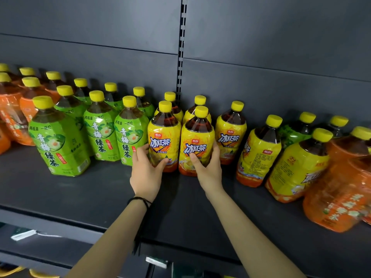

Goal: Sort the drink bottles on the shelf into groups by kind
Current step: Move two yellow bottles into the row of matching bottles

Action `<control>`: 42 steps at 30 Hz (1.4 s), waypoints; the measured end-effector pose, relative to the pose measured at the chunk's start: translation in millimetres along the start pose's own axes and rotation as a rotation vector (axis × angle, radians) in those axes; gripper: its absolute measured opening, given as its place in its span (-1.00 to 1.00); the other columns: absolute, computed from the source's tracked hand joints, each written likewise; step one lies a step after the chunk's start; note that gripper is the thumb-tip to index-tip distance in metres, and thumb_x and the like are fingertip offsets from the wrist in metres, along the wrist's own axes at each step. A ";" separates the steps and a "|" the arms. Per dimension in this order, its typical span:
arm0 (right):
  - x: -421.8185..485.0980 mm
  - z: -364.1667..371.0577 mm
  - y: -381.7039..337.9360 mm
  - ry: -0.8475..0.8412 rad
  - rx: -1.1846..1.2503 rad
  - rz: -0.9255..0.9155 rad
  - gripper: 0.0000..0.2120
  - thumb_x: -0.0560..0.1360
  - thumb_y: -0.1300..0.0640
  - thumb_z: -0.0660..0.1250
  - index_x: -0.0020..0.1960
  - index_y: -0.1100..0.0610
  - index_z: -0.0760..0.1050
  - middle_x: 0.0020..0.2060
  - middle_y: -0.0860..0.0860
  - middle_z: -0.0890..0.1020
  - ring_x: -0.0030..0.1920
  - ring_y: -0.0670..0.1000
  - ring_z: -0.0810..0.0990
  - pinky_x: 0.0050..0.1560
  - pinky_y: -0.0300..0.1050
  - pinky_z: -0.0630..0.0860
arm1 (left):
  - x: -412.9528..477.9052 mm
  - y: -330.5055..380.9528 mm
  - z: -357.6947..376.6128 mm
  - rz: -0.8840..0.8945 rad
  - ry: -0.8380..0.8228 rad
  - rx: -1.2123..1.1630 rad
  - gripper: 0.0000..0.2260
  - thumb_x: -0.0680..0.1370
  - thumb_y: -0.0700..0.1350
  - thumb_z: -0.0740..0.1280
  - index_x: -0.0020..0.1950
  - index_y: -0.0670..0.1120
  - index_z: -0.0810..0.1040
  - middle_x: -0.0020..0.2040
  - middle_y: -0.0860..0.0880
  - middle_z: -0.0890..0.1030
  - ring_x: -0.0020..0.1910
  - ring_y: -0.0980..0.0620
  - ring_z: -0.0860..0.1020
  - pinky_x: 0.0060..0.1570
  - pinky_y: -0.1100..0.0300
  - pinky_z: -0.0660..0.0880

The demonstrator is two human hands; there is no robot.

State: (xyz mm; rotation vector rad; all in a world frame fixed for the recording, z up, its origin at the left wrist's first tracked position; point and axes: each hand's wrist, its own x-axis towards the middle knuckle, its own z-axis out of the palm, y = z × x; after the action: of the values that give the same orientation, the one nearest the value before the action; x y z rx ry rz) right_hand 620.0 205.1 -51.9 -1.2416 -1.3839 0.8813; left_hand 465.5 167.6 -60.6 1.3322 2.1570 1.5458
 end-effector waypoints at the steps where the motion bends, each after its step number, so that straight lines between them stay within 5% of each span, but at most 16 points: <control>1: -1.3 -1.2 -2.2 -0.014 -0.005 0.003 -0.20 0.45 -0.09 0.42 0.53 -0.13 0.03 0.42 -0.07 0.35 0.39 -0.04 0.35 0.30 -0.02 0.41 | 1.7 -0.1 -1.2 -0.007 -0.012 -0.012 -0.43 0.38 0.09 0.50 0.27 -0.02 0.34 0.23 0.01 0.45 0.13 0.00 0.51 -0.11 0.03 0.49; 6: -14.2 -20.3 -4.4 -0.126 0.007 0.112 -0.33 0.54 0.08 0.34 0.52 -0.14 0.08 0.42 -0.08 0.34 0.38 -0.05 0.35 0.34 -0.03 0.39 | 9.4 -14.2 -14.0 -0.100 -0.210 -0.059 -0.67 0.41 0.12 0.47 -0.06 -0.03 0.42 -0.18 0.07 0.55 -0.12 -0.03 0.57 -0.16 0.08 0.52; 10: -27.4 -53.2 0.0 -0.082 -0.076 0.184 -0.68 0.58 0.07 0.28 0.33 -0.04 0.42 0.17 -0.10 0.54 0.20 -0.06 0.51 0.07 -0.29 0.43 | 12.8 -22.4 -24.9 0.006 -0.301 -0.141 -0.83 0.47 -0.04 0.45 -0.17 -0.08 0.51 -0.24 0.04 0.59 -0.17 -0.02 0.59 -0.27 0.21 0.43; 15: -50.8 -96.5 14.1 0.193 -0.058 0.194 -0.87 0.56 0.14 0.29 0.05 -0.06 0.52 0.04 -0.08 0.60 0.09 -0.02 0.57 0.09 -0.12 0.51 | -6.1 -3.2 -24.8 0.089 -0.509 -0.263 -0.88 0.47 -0.10 0.45 -0.15 -0.08 0.53 -0.20 0.00 0.62 -0.25 0.18 0.56 -0.26 0.40 0.42; 19: -69.9 -139.4 23.3 0.439 -0.050 0.090 -0.81 0.57 0.20 0.29 0.16 0.04 0.48 0.06 -0.05 0.54 0.04 -0.13 0.55 -0.07 -0.40 0.46 | -40.2 30.6 -3.7 0.178 -0.664 -0.391 -0.89 0.46 -0.15 0.45 -0.07 -0.06 0.56 -0.10 0.02 0.64 -0.11 0.20 0.59 -0.13 0.42 0.49; 22: -69.9 -171.4 24.4 0.495 -0.034 0.020 -0.70 0.56 0.24 0.29 0.23 -0.03 0.40 0.17 0.02 0.44 0.04 -0.19 0.51 0.00 -0.31 0.47 | -55.1 58.2 26.1 0.245 -0.697 -0.419 -0.83 0.47 -0.11 0.44 0.01 0.04 0.54 0.03 0.08 0.61 0.01 0.17 0.58 -0.07 0.37 0.51; 25: -68.7 -194.5 26.2 0.434 -0.028 -0.030 -0.56 0.54 0.24 0.32 0.28 -0.14 0.29 0.27 0.01 0.38 0.24 -0.10 0.43 0.22 -0.19 0.42 | -65.0 89.1 61.5 0.216 -0.662 -0.449 -0.68 0.50 -0.09 0.40 0.23 0.00 0.46 0.20 0.06 0.53 0.17 0.13 0.51 -0.04 0.40 0.44; 31: -64.1 -201.6 31.3 0.267 0.107 -0.002 -0.21 0.54 0.16 0.33 0.51 -0.15 -0.14 0.44 -0.26 0.03 0.44 -0.24 0.09 0.32 -0.40 0.17 | -78.6 124.6 118.2 0.109 -0.687 -0.515 -0.24 0.45 0.26 0.31 0.54 0.06 0.08 0.51 0.06 0.18 0.49 0.06 0.18 0.45 -0.08 0.23; 34: -49.7 -212.0 34.8 0.241 0.115 0.022 -0.17 0.53 -0.01 0.33 0.53 -0.16 -0.21 0.51 -0.25 -0.05 0.50 -0.16 0.02 0.50 -0.11 0.09 | -90.1 127.7 133.4 0.084 -0.645 -0.593 -0.42 0.54 0.21 0.24 0.49 0.11 0.15 0.50 0.03 0.20 0.49 0.04 0.19 0.44 -0.10 0.23; 37: -45.1 -223.5 40.9 0.191 -0.010 -0.011 -0.12 0.46 -0.17 0.31 0.54 -0.12 -0.21 0.46 -0.27 -0.08 0.47 -0.22 -0.04 0.48 -0.17 0.00 | -96.4 131.7 139.2 0.026 -0.639 -0.716 -0.61 0.59 0.07 0.23 0.38 0.20 0.21 0.43 0.04 0.33 0.40 0.07 0.33 0.40 -0.08 0.32; 42: -43.2 -228.1 49.6 0.159 -0.074 -0.039 -0.13 0.47 -0.20 0.31 0.52 -0.15 -0.22 0.40 -0.30 -0.09 0.42 -0.28 -0.09 0.44 -0.20 -0.06 | -102.3 130.6 146.1 -0.020 -0.585 -0.591 -0.31 0.37 0.41 0.23 0.45 0.29 0.14 0.41 0.11 0.19 0.47 0.03 0.18 0.44 -0.09 0.22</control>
State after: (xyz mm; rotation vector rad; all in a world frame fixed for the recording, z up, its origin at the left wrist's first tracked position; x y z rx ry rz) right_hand 850.0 147.5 -63.4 -1.3078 -1.3186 0.6939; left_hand 684.1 198.9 -52.5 1.3164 1.2366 1.3911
